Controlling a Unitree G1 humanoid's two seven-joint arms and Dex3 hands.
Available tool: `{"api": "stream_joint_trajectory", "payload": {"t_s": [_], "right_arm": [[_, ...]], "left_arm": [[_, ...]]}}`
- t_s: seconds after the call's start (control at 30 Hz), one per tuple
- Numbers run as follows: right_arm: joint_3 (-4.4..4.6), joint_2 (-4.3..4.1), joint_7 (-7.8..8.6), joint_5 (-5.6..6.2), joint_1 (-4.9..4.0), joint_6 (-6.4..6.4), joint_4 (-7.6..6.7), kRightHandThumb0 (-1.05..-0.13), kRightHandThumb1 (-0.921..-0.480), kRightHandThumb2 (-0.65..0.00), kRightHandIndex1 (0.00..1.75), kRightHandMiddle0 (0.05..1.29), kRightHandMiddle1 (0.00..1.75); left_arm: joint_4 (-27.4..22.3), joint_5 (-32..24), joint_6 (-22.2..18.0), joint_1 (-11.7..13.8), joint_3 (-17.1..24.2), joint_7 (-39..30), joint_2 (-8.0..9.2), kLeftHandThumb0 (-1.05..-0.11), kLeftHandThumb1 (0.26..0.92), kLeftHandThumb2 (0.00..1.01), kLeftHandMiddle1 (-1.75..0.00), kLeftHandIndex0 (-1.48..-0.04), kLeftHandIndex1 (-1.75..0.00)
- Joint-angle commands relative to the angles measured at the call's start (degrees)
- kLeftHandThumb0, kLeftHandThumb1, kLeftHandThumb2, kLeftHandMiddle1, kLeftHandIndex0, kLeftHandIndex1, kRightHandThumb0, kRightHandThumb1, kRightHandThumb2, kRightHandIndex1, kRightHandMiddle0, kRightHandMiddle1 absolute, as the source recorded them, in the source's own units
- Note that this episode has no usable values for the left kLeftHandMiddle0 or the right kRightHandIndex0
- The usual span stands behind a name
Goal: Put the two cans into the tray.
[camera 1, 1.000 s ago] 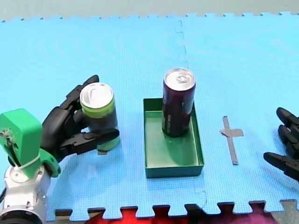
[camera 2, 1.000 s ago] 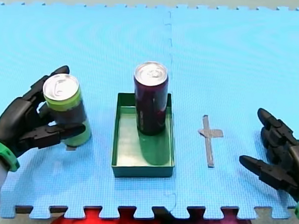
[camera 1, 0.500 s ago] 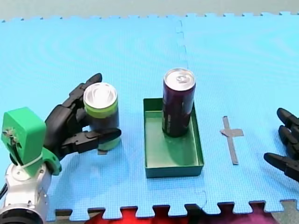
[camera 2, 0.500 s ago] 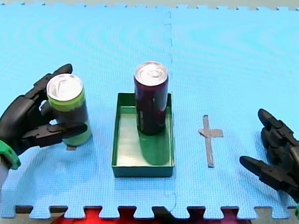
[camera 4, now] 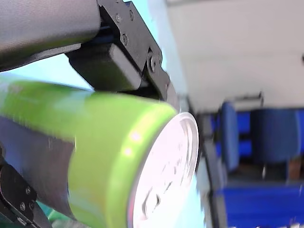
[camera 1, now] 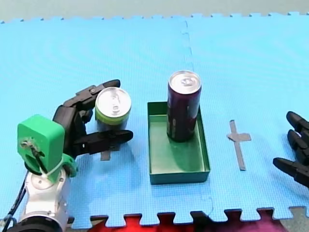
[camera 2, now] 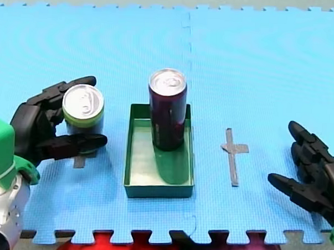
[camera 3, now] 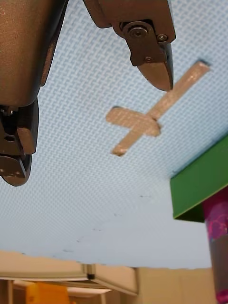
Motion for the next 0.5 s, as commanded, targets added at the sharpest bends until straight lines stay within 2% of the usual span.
{"api": "stream_joint_trajectory", "payload": {"t_s": [0.0,0.1,0.23,0.3,0.4,0.43,0.47], "right_arm": [[-0.37,-0.51,0.39,0.21,0.86,1.18,0.65,-1.048,-0.884,-0.006,0.01,0.21,0.00],[-0.50,-0.58,0.69,0.27,0.87,1.22,0.60,-1.048,-0.888,-0.007,0.01,0.21,0.00],[-0.57,-0.65,0.82,0.25,0.84,1.18,0.68,-1.048,-0.892,-0.008,0.01,0.21,0.01],[-0.61,-0.68,0.78,0.23,0.78,1.17,0.74,-1.048,-0.894,-0.008,0.01,0.21,0.01],[-0.67,-0.78,0.73,0.22,0.74,1.18,0.75,-1.048,-0.896,-0.008,0.01,0.21,0.00],[-0.68,-0.81,0.72,0.21,0.73,1.20,0.73,-1.048,-0.897,-0.008,0.01,0.21,0.00],[-0.68,-0.84,0.70,0.20,0.70,1.23,0.70,-1.048,-0.898,-0.008,0.01,0.22,0.00]], "left_arm": [[1.9,0.1,-2.2,-0.7,0.5,0.7,-0.04,-0.406,0.693,0.00,-1.64,-1.36,0.00],[3.2,-0.3,-3.1,-1.4,0.7,-0.1,0.19,-0.423,0.701,0.00,-1.74,-1.35,0.00],[4.2,-1.4,-2.9,-2.1,1.4,-2.2,0.44,-0.436,0.707,0.01,-1.75,-1.33,0.00],[4.5,-2.8,-2.7,-2.5,2.5,-2.8,0.00,-0.408,0.713,0.01,-1.75,-1.29,0.00],[4.8,-4.0,-3.2,-2.7,3.7,-2.0,-1.15,-0.393,0.790,0.03,-1.75,-1.35,-0.07],[4.9,-4.0,-3.3,-2.7,3.8,-1.6,-1.42,-0.375,0.820,0.02,-1.75,-1.08,-0.66],[4.8,-3.9,-3.3,-2.7,3.8,-1.3,-1.58,-0.377,0.838,0.01,-1.75,-0.74,-1.30]]}}
